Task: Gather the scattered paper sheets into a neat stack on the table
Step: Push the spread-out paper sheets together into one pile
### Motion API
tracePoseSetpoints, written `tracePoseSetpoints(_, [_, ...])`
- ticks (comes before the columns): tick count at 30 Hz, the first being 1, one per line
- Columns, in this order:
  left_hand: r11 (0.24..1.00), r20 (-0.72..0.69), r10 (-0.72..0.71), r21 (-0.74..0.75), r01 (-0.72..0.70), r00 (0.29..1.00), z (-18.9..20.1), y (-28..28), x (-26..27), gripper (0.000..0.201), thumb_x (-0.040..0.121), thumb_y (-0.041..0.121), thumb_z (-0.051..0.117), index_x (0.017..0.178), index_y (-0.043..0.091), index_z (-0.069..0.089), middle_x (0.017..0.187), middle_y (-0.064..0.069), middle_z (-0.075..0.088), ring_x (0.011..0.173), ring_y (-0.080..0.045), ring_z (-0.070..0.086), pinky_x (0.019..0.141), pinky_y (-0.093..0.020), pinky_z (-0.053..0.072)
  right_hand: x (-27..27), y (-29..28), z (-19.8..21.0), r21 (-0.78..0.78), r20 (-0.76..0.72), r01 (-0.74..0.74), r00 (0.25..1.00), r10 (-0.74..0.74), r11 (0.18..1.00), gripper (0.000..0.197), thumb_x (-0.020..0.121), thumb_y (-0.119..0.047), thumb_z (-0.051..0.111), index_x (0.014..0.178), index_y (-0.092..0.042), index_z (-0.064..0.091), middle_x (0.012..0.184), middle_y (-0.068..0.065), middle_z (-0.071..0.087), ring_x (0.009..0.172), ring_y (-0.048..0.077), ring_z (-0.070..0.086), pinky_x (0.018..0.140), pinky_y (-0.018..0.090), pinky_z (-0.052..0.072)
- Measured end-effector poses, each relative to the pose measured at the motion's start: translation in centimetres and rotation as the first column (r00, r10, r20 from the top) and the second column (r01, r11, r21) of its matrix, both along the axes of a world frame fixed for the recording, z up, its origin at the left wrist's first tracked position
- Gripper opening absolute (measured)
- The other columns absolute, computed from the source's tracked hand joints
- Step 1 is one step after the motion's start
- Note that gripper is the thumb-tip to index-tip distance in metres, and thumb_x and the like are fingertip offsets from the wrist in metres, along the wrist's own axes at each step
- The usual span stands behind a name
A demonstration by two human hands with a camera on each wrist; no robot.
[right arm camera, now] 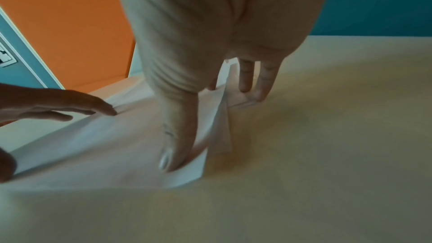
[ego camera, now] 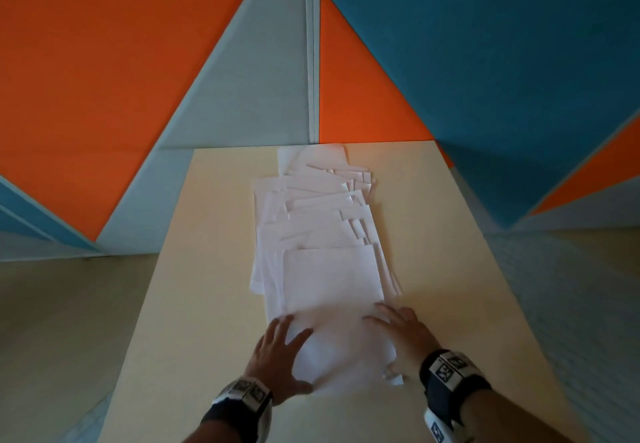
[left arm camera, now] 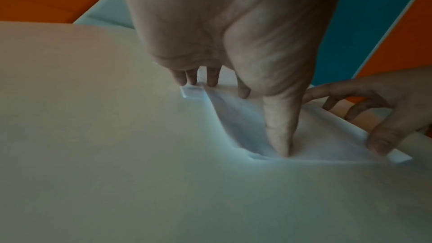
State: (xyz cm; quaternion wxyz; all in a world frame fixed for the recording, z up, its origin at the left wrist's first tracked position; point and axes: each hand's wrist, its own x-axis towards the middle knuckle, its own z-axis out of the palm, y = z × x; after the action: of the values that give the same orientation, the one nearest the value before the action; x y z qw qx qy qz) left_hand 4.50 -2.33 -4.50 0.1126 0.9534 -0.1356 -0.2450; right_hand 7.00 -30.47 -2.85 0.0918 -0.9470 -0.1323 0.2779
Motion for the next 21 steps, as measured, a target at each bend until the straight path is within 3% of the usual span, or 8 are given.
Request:
tracePoseSetpoints(3, [0.999, 0.025, 0.017, -0.039, -0.016, 1.000, -0.1, 0.3, 1.4, 0.095, 0.067, 0.061, 0.068, 0.146, 0.044, 0.019, 0.159, 0.002, 0.003, 0.147, -0.022, 0.005, 0.117, -0.037, 0.022, 2.9, -0.9, 0.1, 0.062, 0.015, -0.010, 1.000, 0.009, 0.998, 0.094, 0.073, -0.016, 0.081, 0.149, -0.035, 0.030, 0.163, -0.009, 0.010, 0.143, 0.024, 0.023, 0.113, 0.033, 0.034])
tracePoseSetpoints(6, [0.996, 0.056, 0.074, -0.055, -0.071, 0.996, 0.0, 0.6, 2.6, 0.092, 0.068, 0.061, 0.067, 0.146, 0.042, 0.021, 0.158, 0.002, 0.007, 0.146, -0.020, 0.011, 0.117, -0.035, 0.018, 4.7, -1.6, 0.0, 0.145, 0.021, 0.051, 0.998, -0.054, 0.988, 0.091, 0.071, -0.008, 0.079, 0.148, -0.029, 0.034, 0.160, -0.006, 0.020, 0.142, 0.023, 0.030, 0.112, 0.031, 0.034])
tracePoseSetpoints(9, [0.982, 0.080, 0.179, -0.073, -0.173, 0.981, -0.2, 1.0, 3.7, 0.095, 0.071, 0.059, 0.066, 0.149, 0.039, 0.016, 0.161, -0.004, -0.002, 0.149, -0.024, 0.004, 0.118, -0.037, 0.012, 5.3, -1.8, -0.5, 0.199, 0.059, 0.241, 0.965, -0.257, 0.950, 0.089, 0.066, -0.012, 0.079, 0.144, -0.025, 0.037, 0.144, 0.001, 0.035, 0.127, 0.023, 0.048, 0.098, 0.027, 0.045])
tracePoseSetpoints(12, [0.974, 0.045, 0.222, -0.056, -0.220, 0.974, -0.5, 1.2, 4.5, 0.093, 0.079, 0.055, 0.062, 0.151, 0.034, 0.007, 0.162, -0.006, -0.009, 0.150, -0.025, -0.001, 0.119, -0.037, 0.009, 4.8, -1.2, -0.9, 0.211, -0.030, 0.478, 0.875, -0.483, 0.853, 0.082, 0.073, -0.015, 0.073, 0.145, -0.016, 0.034, 0.137, 0.008, 0.038, 0.117, 0.025, 0.054, 0.088, 0.021, 0.045])
tracePoseSetpoints(18, [0.958, 0.123, 0.282, -0.087, -0.273, 0.951, 0.0, 1.4, 6.9, 0.069, 0.089, 0.029, 0.056, 0.150, 0.025, 0.023, 0.158, -0.007, 0.020, 0.144, -0.026, 0.023, 0.115, -0.037, 0.024, 4.5, 0.6, -1.1, 0.214, -0.087, 0.557, 0.829, -0.552, 0.803, 0.063, 0.080, -0.019, 0.069, 0.137, -0.013, 0.045, 0.130, 0.009, 0.047, 0.114, 0.023, 0.053, 0.092, 0.023, 0.043])
tracePoseSetpoints(21, [0.945, 0.139, 0.327, -0.067, -0.321, 0.935, 0.4, 2.1, 7.8, 0.066, 0.091, 0.032, 0.052, 0.150, 0.021, 0.024, 0.159, -0.008, 0.017, 0.146, -0.026, 0.020, 0.115, -0.039, 0.024, 5.8, 0.5, -0.3, 0.203, -0.070, 0.634, 0.770, -0.635, 0.746, 0.047, 0.082, -0.022, 0.066, 0.126, -0.011, 0.054, 0.120, 0.008, 0.055, 0.104, 0.023, 0.056, 0.087, 0.025, 0.046])
